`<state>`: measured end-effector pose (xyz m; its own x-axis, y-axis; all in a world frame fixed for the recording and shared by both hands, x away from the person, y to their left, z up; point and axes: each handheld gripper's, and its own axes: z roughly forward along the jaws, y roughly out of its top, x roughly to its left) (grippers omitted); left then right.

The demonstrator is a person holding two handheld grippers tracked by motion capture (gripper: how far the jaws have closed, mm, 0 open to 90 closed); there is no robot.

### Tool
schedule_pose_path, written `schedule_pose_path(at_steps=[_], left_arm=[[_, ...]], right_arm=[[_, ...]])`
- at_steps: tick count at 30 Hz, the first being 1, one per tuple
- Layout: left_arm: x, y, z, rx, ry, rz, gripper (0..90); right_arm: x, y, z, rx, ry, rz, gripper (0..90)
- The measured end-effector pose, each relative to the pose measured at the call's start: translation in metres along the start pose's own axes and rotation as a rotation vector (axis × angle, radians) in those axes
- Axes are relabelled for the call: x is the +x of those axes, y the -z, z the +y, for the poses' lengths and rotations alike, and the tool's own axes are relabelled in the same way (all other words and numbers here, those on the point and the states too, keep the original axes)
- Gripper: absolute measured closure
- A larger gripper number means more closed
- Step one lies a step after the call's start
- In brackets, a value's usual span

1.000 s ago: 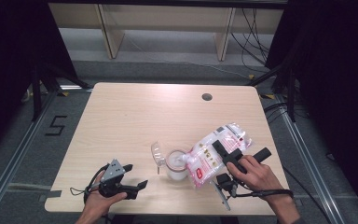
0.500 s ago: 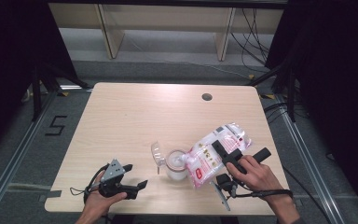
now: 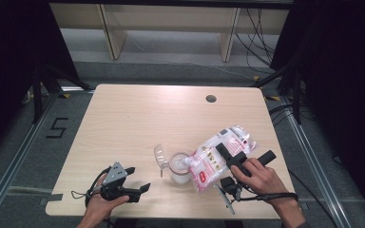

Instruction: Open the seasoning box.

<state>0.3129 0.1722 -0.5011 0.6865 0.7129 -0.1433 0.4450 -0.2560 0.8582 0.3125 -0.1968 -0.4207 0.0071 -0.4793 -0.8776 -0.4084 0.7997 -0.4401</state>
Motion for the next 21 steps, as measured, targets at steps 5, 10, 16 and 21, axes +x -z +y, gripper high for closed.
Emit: schedule_pose_path(at_steps=[5, 10, 16, 21], left_arm=[[0.0015, 0.001, 0.0004, 0.006, -0.02, -0.009, 15.2], [0.0017, 0.0009, 0.0005, 0.006, -0.023, -0.009, 15.2], [0.0008, 0.0008, 0.0001, 0.003, -0.006, -0.007, 15.2], [0.001, 0.0008, 0.0001, 0.003, -0.005, -0.008, 15.2]], right_arm=[[0.0009, 0.0008, -0.0019, -0.005, -0.018, -0.001, 77.1], [0.0019, 0.0007, -0.0041, -0.012, -0.002, -0.005, 77.1], [0.0066, 0.0008, -0.0069, -0.011, -0.038, 0.006, 77.2], [0.0097, 0.0003, -0.0079, -0.02, -0.053, 0.006, 77.3]])
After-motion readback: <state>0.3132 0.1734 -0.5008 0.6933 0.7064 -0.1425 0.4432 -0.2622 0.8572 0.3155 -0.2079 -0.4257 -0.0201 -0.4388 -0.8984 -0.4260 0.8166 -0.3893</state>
